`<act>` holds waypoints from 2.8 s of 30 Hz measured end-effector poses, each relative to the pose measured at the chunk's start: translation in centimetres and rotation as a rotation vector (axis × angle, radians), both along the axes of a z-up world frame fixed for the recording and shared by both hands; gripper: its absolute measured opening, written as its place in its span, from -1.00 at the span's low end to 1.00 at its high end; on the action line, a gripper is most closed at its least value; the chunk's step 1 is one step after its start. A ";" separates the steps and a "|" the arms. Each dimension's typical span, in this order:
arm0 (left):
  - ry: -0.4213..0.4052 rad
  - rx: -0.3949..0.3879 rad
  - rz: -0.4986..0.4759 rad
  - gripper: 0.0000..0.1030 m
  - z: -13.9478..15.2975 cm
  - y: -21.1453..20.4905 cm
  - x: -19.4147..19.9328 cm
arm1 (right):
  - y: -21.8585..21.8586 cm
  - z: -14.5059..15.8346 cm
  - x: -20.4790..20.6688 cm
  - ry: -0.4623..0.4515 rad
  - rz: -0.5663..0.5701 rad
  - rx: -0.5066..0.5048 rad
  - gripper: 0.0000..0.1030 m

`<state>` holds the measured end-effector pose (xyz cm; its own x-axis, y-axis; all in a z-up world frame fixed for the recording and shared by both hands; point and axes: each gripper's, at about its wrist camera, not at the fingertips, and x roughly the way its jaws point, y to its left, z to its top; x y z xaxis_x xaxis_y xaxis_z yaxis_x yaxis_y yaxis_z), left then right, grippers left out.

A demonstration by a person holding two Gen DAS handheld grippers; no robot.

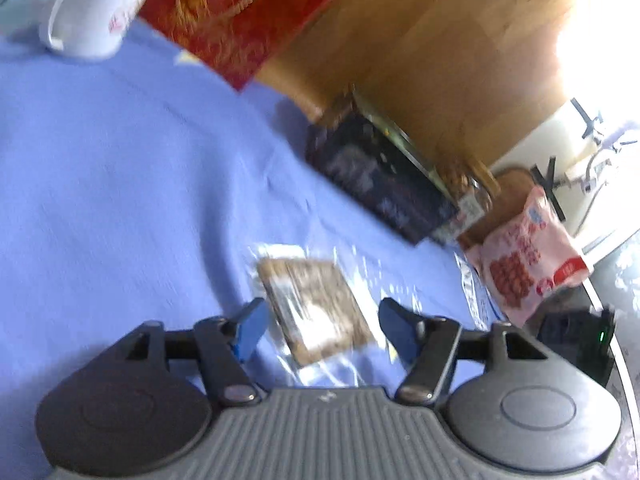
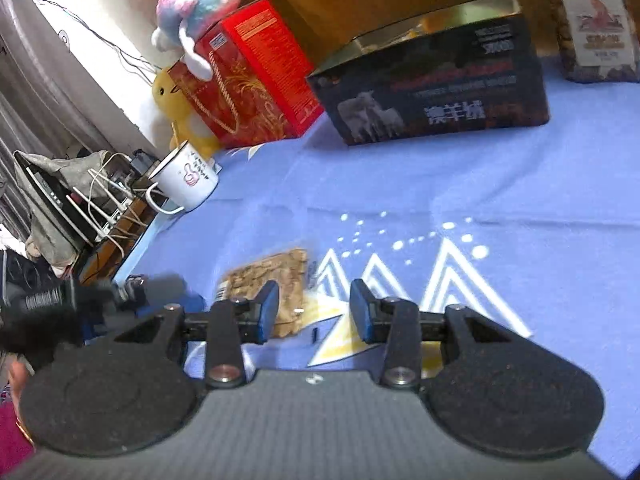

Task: Organize snacks
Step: 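Move both grippers to the clear nut pack and close on it, then lift the clear nut pack with both grippers and carry it into the tin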

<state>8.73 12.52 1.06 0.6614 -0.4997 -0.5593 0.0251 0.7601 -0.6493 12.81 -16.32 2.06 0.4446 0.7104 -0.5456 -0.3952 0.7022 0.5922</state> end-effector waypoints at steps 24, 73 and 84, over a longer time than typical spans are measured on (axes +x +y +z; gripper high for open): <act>-0.009 -0.228 -0.091 -0.94 -3.7 -3.0 3.6 | -1.9 -2.4 0.1 0.104 -0.044 0.219 -0.92; -0.040 -0.297 -0.137 0.06 -0.7 -0.9 5.0 | -5.0 -3.9 3.1 0.340 -0.023 0.711 -0.79; -0.247 0.013 -0.202 -0.28 9.0 -7.3 18.1 | -8.2 4.3 11.4 0.098 -0.193 0.558 -0.66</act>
<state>26.78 5.21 10.11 0.6663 -0.6284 -0.4014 0.3322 0.7321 -0.5947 24.20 -24.48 6.38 0.5604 0.8130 -0.1581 -0.2166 0.3281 0.9195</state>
